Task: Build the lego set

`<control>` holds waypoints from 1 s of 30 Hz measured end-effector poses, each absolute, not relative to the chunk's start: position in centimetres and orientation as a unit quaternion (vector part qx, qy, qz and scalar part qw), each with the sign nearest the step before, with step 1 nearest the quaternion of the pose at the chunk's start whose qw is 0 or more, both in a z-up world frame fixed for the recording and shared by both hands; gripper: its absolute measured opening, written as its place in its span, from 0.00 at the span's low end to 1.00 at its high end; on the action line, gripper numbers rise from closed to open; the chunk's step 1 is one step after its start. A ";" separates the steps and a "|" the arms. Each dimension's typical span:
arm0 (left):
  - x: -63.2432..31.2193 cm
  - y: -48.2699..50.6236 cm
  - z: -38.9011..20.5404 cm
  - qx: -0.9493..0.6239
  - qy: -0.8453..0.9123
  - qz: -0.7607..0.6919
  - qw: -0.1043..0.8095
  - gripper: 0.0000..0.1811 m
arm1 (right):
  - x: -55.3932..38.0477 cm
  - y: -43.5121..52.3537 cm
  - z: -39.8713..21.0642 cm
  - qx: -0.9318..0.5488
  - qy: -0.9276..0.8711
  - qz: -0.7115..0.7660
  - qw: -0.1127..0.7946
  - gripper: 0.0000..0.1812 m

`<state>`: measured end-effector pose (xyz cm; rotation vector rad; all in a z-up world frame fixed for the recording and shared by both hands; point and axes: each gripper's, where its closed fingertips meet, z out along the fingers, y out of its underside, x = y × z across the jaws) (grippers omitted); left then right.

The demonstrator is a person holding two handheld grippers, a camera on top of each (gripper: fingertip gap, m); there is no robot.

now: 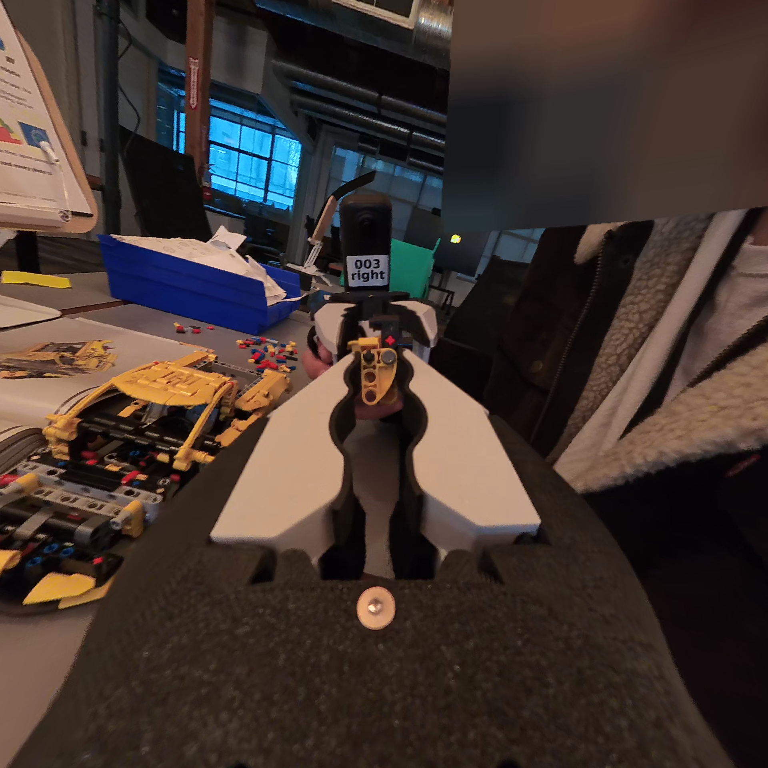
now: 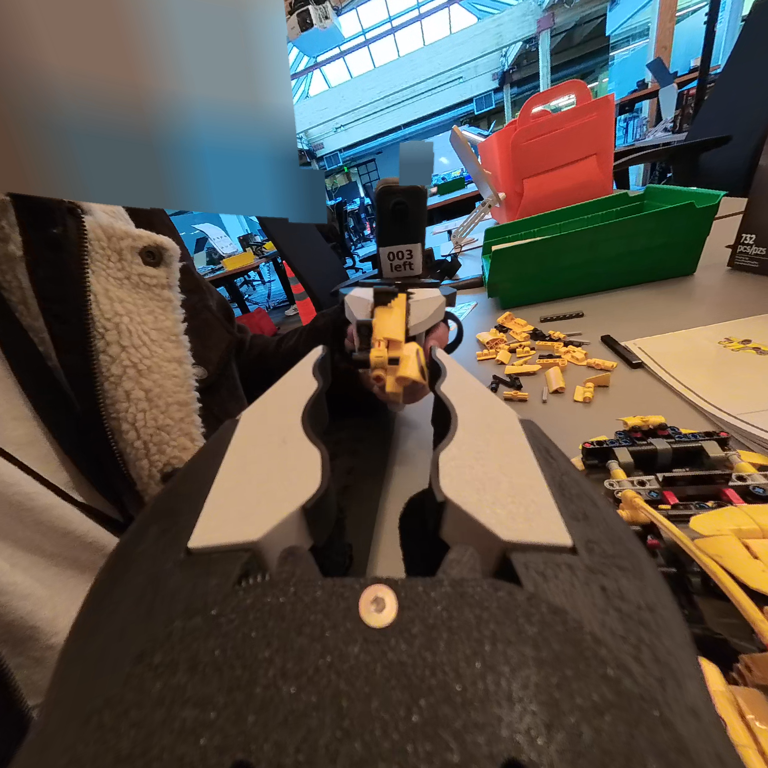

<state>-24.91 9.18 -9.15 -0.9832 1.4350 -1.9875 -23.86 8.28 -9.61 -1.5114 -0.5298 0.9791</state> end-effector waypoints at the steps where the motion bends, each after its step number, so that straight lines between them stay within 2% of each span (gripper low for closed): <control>1: -24.8 9.3 -9.3 -0.364 0.529 -0.724 0.252 0.09 | -23.8 8.3 -9.7 -0.651 -0.224 0.422 0.590 0.26; 6: -24.8 8.9 -9.5 -0.362 0.535 -0.723 0.245 0.09 | -23.9 8.5 -10.2 -0.661 -0.227 0.415 0.582 0.20; 30: -24.7 8.9 -9.4 -0.371 0.518 -0.741 0.212 0.09 | -23.9 8.4 -10.1 -0.660 -0.243 0.385 0.597 0.18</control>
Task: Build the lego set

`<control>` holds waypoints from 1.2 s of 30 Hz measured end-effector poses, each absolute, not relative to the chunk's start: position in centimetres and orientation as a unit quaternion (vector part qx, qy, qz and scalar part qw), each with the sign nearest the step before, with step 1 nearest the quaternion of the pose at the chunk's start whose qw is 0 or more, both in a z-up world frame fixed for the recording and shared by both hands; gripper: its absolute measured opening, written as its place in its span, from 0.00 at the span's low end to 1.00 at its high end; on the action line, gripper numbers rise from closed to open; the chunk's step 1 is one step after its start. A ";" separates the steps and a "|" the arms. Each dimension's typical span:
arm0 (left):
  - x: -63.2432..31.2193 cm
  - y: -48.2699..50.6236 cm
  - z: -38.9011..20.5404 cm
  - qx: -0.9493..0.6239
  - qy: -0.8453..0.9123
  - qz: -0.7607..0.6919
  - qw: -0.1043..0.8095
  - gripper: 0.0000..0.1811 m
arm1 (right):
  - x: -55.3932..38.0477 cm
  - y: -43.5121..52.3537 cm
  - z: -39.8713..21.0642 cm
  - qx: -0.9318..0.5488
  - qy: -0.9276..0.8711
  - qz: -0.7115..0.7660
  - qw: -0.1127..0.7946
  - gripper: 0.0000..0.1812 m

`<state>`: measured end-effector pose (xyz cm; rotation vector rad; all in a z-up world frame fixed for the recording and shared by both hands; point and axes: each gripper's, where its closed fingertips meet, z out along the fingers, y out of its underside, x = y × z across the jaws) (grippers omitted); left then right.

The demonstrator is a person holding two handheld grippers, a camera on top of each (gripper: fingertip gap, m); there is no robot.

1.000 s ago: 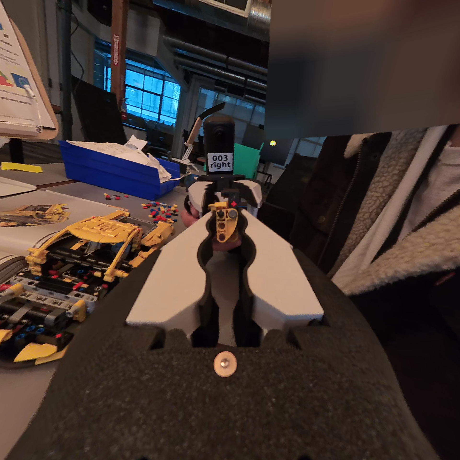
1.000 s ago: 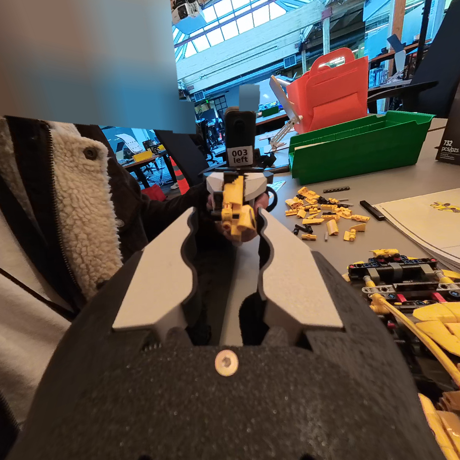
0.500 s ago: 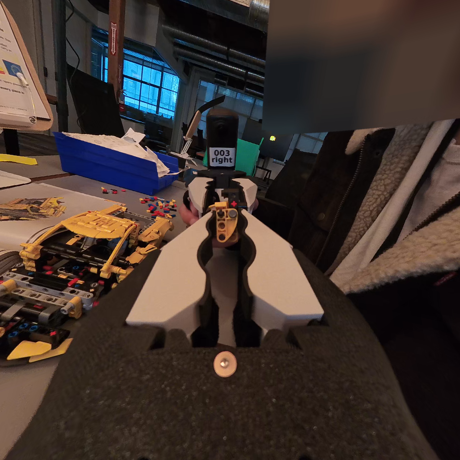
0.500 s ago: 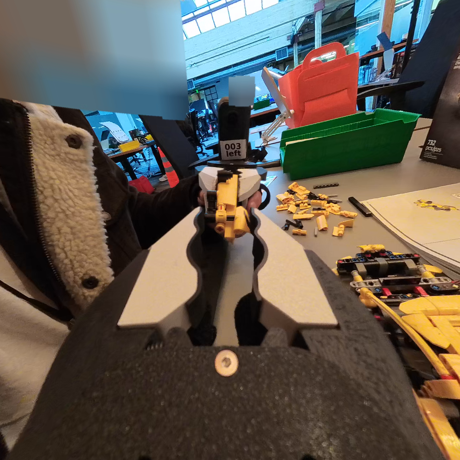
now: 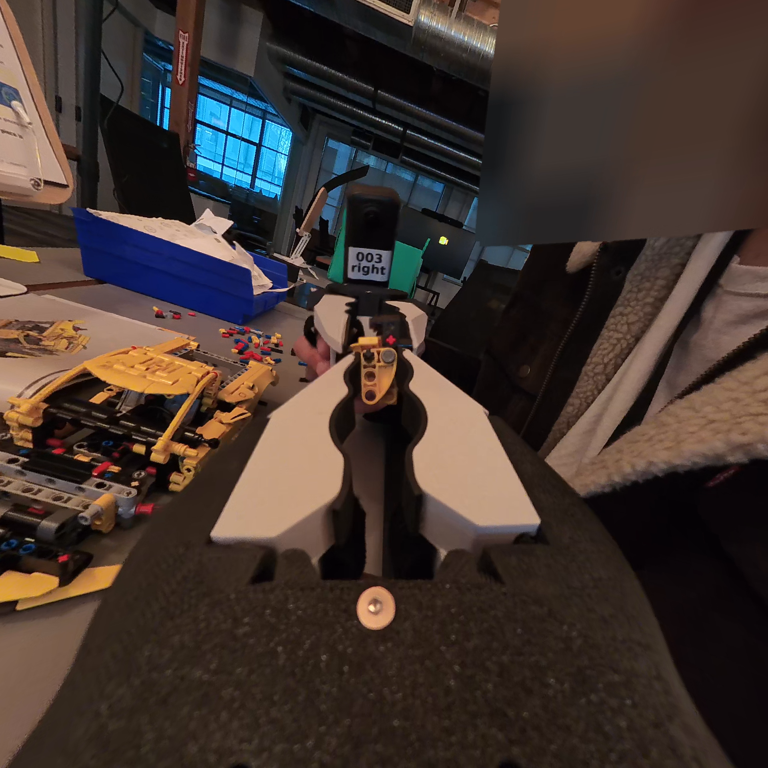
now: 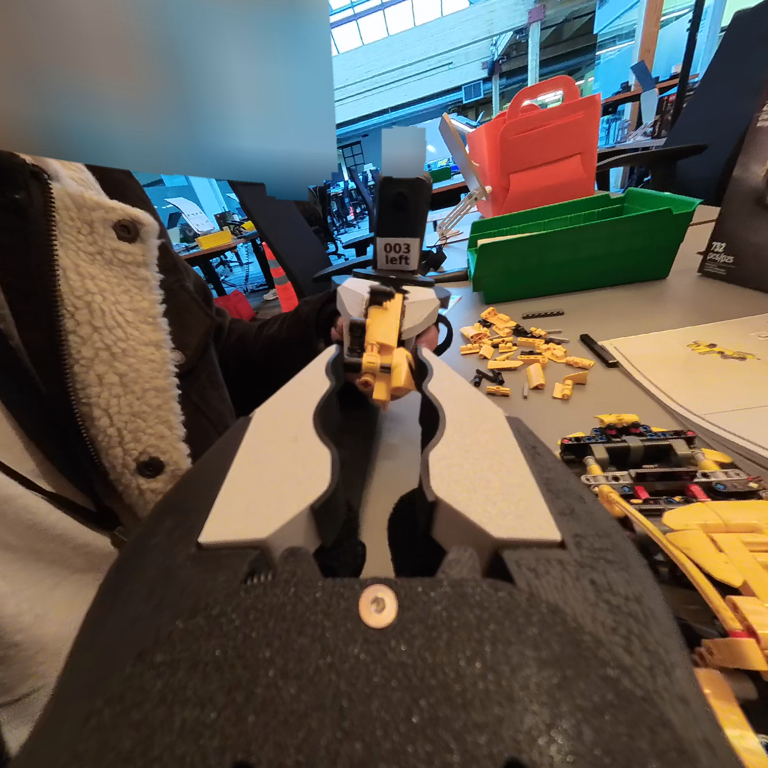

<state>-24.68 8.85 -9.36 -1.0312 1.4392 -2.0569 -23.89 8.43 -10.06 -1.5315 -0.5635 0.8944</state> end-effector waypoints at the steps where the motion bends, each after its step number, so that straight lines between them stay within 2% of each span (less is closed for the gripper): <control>1: -24.6 8.9 -9.5 -0.374 0.518 -0.741 0.208 0.09 | -23.9 8.4 -10.1 -0.660 -0.247 0.377 0.601 0.18; 16: -24.5 8.9 -9.5 -0.370 0.526 -0.729 0.233 0.09 | -23.7 8.5 -10.2 -0.667 -0.231 0.401 0.584 0.18; 20: -24.6 8.9 -9.4 -0.368 0.527 -0.729 0.234 0.09 | -23.5 8.5 -10.6 -0.676 -0.224 0.409 0.571 0.27; 24: -24.6 9.0 -9.4 -0.369 0.525 -0.730 0.235 0.09 | -23.6 8.5 -10.7 -0.677 -0.220 0.422 0.562 0.21; 33: -24.6 8.9 -9.5 -0.369 0.525 -0.730 0.234 0.09 | -23.5 8.4 -10.8 -0.683 -0.231 0.408 0.560 0.19; 36: -24.9 8.5 -9.3 -0.361 0.524 -0.743 0.207 0.09 | -24.0 7.9 -10.7 -0.671 -0.247 0.420 0.559 0.19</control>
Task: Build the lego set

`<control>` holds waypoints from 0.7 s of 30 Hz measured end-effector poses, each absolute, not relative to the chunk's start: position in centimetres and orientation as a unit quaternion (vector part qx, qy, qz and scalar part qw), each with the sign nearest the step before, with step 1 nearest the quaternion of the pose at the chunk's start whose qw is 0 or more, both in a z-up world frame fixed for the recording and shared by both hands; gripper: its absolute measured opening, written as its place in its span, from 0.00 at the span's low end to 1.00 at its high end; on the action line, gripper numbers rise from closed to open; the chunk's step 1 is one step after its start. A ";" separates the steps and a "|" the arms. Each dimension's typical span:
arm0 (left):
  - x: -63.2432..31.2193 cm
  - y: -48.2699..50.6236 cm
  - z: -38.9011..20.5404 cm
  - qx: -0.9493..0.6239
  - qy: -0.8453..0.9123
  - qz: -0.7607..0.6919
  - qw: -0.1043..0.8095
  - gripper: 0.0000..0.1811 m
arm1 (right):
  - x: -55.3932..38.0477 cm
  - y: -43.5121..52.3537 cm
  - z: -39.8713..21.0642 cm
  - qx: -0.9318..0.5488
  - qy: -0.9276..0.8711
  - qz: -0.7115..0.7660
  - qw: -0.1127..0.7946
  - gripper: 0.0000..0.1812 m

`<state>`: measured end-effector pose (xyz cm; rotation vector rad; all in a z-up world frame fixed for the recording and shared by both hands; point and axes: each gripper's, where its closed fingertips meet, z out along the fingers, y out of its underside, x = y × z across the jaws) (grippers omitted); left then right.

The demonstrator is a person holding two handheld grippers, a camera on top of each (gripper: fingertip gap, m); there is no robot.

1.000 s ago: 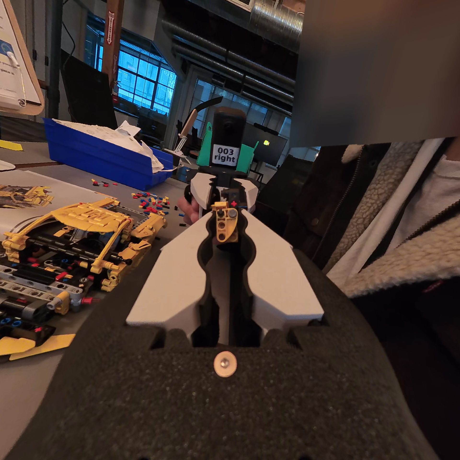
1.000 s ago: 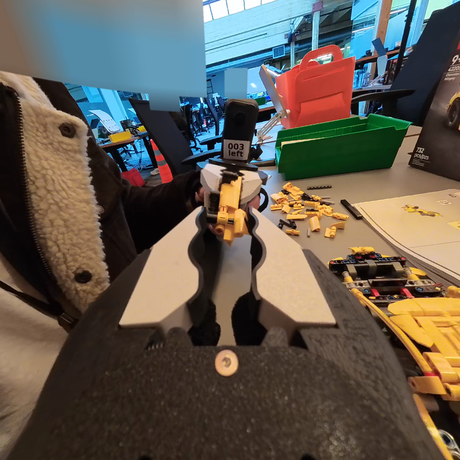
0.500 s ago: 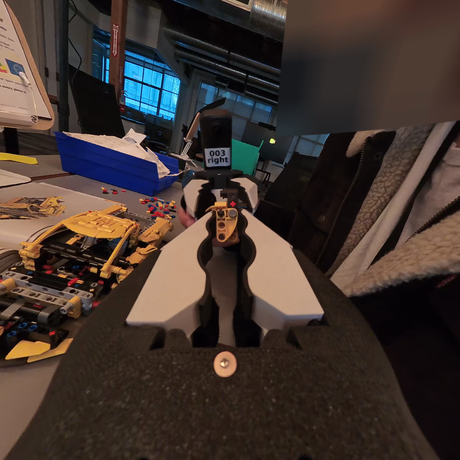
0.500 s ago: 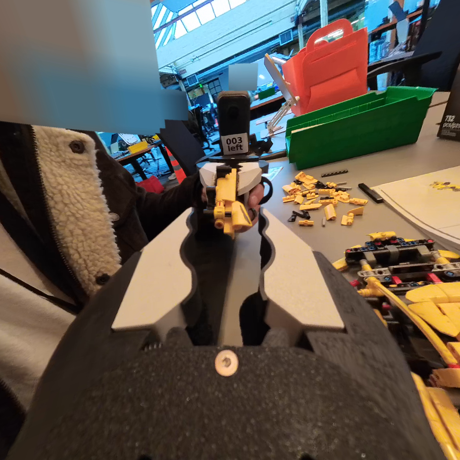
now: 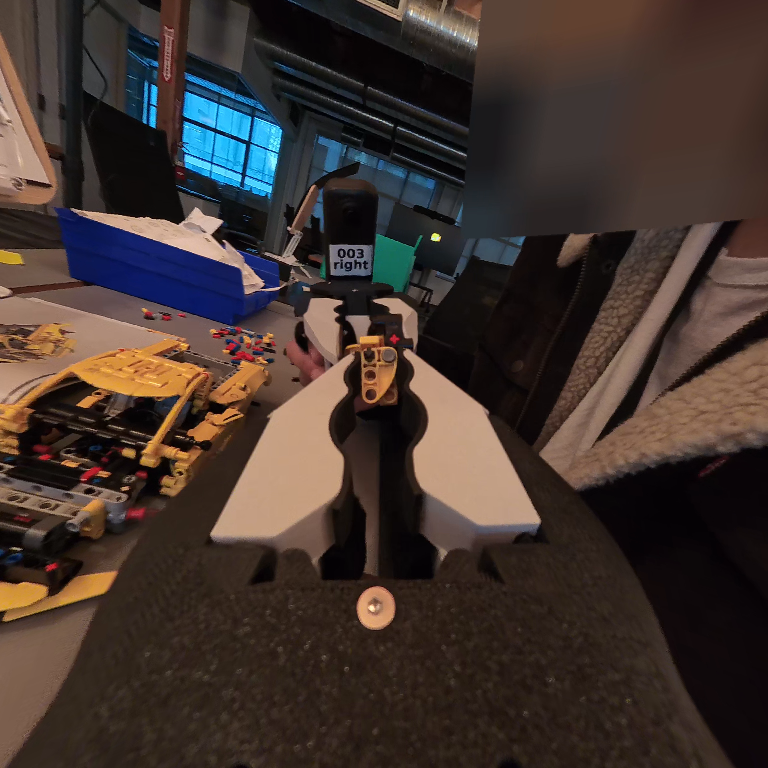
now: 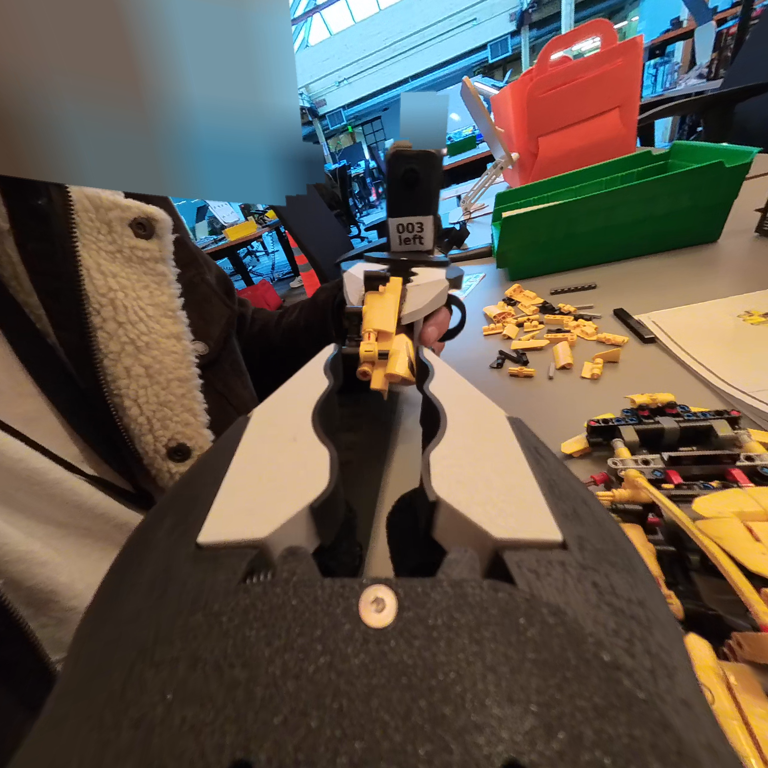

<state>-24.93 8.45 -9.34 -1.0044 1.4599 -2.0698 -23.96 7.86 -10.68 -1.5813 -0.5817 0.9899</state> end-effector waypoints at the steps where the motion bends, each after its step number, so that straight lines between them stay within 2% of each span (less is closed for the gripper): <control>1: -25.0 8.3 -9.3 -0.359 0.524 -0.747 0.199 0.09 | -24.1 7.7 -10.6 -0.666 -0.252 0.422 0.561 0.19; 7: -25.0 8.1 -9.5 -0.363 0.519 -0.756 0.166 0.09 | -24.6 7.3 -10.5 -0.659 -0.258 0.441 0.552 0.19; 21: -24.9 7.9 -9.9 -0.365 0.527 -0.750 0.164 0.09 | -24.5 7.0 -10.9 -0.667 -0.274 0.436 0.539 0.17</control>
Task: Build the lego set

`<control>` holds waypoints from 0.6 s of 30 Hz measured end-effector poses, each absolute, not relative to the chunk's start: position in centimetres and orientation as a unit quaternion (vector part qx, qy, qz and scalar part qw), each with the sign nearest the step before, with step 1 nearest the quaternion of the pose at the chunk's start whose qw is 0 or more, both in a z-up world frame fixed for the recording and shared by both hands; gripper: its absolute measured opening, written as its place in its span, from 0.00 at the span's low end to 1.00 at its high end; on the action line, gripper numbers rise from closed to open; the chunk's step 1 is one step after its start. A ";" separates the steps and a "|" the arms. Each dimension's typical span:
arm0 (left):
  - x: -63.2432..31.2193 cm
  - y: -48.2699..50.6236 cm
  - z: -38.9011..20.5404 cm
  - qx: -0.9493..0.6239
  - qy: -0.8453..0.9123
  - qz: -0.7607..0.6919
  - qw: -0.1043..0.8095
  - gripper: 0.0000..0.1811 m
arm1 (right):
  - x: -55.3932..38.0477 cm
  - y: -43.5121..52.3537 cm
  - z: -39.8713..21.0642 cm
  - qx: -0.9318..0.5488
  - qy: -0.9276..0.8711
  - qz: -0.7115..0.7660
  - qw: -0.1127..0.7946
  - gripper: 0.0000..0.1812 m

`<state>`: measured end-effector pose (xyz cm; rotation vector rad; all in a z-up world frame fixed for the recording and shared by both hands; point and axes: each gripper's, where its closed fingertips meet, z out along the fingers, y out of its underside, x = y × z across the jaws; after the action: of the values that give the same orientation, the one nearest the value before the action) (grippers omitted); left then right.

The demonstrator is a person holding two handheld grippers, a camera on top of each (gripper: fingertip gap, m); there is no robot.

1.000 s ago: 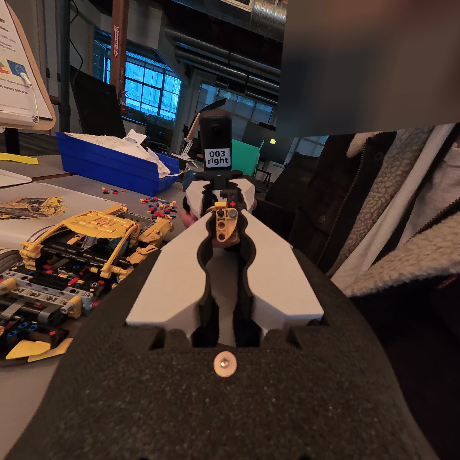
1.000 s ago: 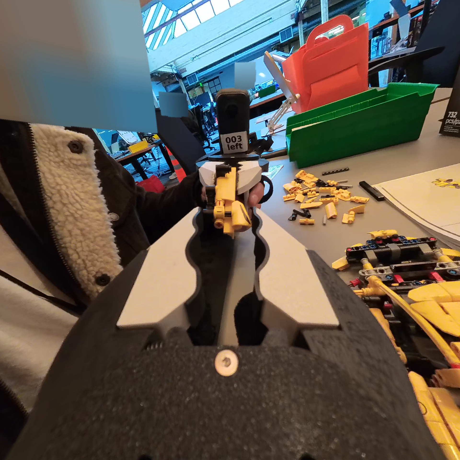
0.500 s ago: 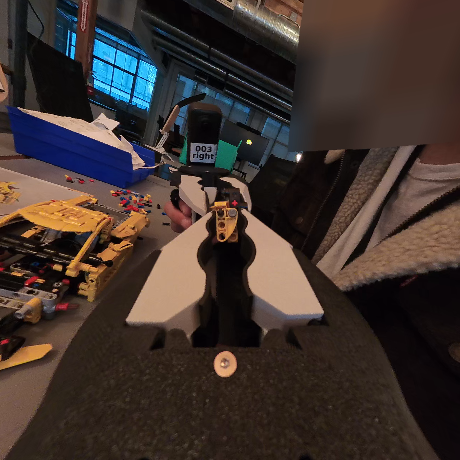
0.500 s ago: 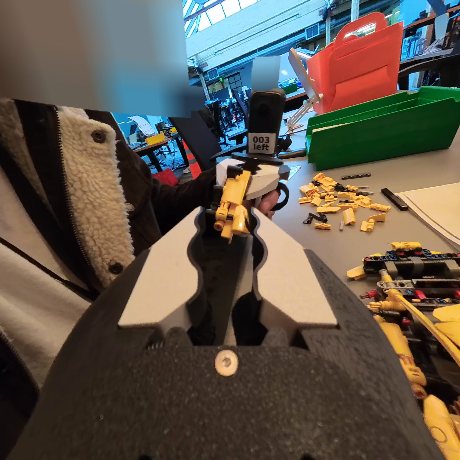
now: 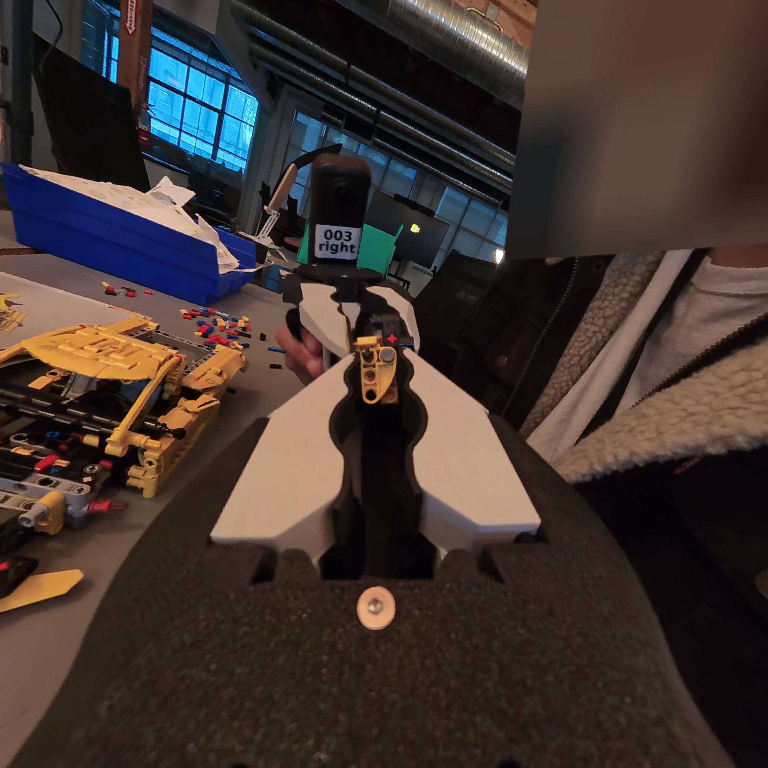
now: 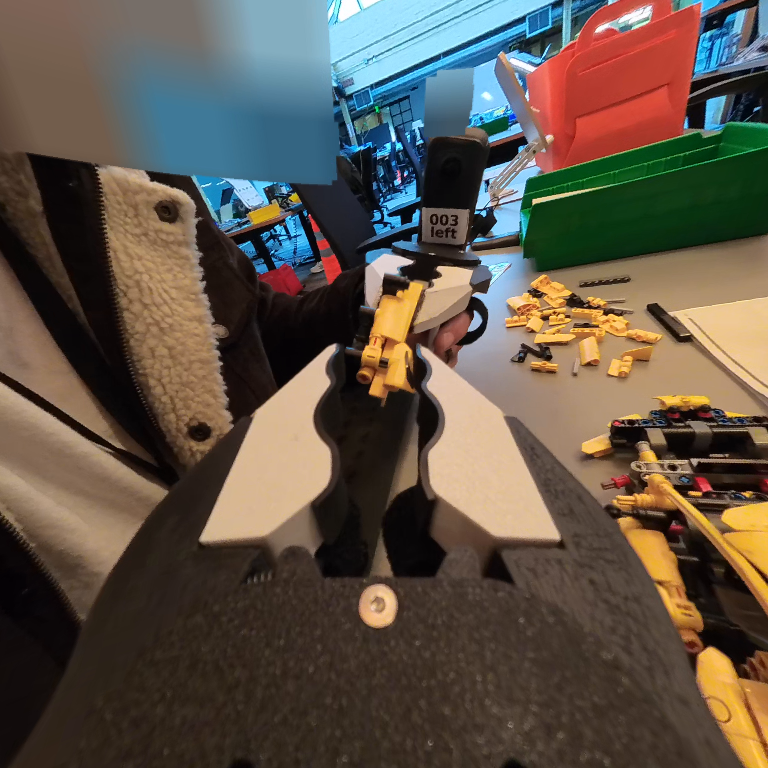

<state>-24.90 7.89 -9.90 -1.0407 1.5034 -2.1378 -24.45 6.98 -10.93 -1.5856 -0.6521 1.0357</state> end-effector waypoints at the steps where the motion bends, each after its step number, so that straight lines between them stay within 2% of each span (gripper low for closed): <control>1: -24.8 8.0 -10.0 -0.367 0.528 -0.747 0.169 0.09 | -24.3 7.0 -11.0 -0.668 -0.273 0.432 0.541 0.17; 8: -24.6 8.5 -10.2 -0.372 0.543 -0.722 0.214 0.09 | -24.3 7.4 -11.2 -0.675 -0.253 0.453 0.525 0.15; 18: -24.5 9.5 -9.6 -0.368 0.534 -0.710 0.275 0.09 | -23.4 8.6 -11.9 -0.695 -0.227 0.418 0.539 0.20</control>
<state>-24.51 9.54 -9.63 -0.9897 1.4351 -1.9076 -23.42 8.59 -11.90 -1.6533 -0.5409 0.9954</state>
